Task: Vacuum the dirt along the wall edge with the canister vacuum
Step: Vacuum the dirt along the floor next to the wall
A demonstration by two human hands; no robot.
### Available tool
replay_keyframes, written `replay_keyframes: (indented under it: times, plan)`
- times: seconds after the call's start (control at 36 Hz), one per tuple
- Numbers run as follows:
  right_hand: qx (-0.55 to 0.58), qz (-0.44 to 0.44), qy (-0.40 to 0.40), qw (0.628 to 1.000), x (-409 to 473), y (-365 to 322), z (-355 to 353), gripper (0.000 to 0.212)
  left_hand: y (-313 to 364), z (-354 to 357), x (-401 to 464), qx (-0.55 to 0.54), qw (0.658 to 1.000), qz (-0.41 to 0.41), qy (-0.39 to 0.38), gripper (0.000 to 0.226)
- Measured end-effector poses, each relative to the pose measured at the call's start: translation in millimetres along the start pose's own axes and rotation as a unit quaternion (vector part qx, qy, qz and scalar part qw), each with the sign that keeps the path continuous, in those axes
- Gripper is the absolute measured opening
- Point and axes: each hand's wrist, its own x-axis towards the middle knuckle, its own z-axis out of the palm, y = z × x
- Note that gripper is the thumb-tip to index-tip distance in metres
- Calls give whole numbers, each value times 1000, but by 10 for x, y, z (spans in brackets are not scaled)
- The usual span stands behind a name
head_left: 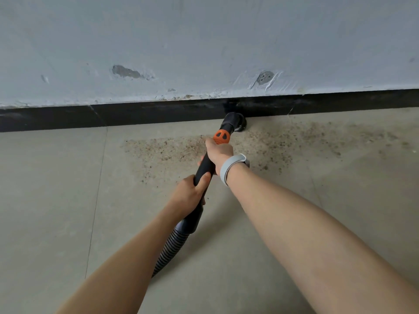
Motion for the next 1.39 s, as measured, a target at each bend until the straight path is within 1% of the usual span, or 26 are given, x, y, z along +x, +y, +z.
replay_keyframes:
  times: [0.08,0.14,0.19,0.28,0.42,0.53,0.69,0.86,0.94,1.0,1.06,1.17,1.33,1.39]
  plan:
    - [7,0,10,1000,85,3,-145,56,74,77,81,17,1000,12,-11,41]
    - [21,-7,18,1000,156,7,-247,52,122,137,142,29,999,19,-20,41]
    - [68,-40,24,997,242,11,-341,46,171,204,204,34,999,25,-28,41]
    - [105,-63,44,991,324,12,-482,46,245,304,295,39,998,33,-39,42]
    - [71,11,46,996,368,-22,-696,53,373,442,440,60,996,50,-54,42]
    - [79,17,54,995,471,-52,-881,48,493,545,549,74,993,62,-64,42]
    - [123,23,85,988,618,-52,-1175,34,681,738,699,87,990,70,-90,44]
    - [131,26,94,987,628,-76,-1350,31,824,820,747,106,986,73,-106,42]
    - [148,18,89,985,557,-76,-1304,38,814,761,682,100,988,71,-93,42]
    - [160,11,84,983,490,-72,-1219,30,766,692,607,99,989,74,-78,43]
    - [163,5,74,984,406,-67,-1090,27,691,608,509,89,992,70,-59,44]
    - [136,-23,46,989,186,-76,-745,28,461,415,261,26,998,52,-8,39]
    - [96,-43,-8,994,-201,-70,-202,25,115,61,-135,-38,998,29,48,41]
    - [75,-56,-30,995,-330,-65,9,29,-18,-67,-275,-50,996,18,73,41]
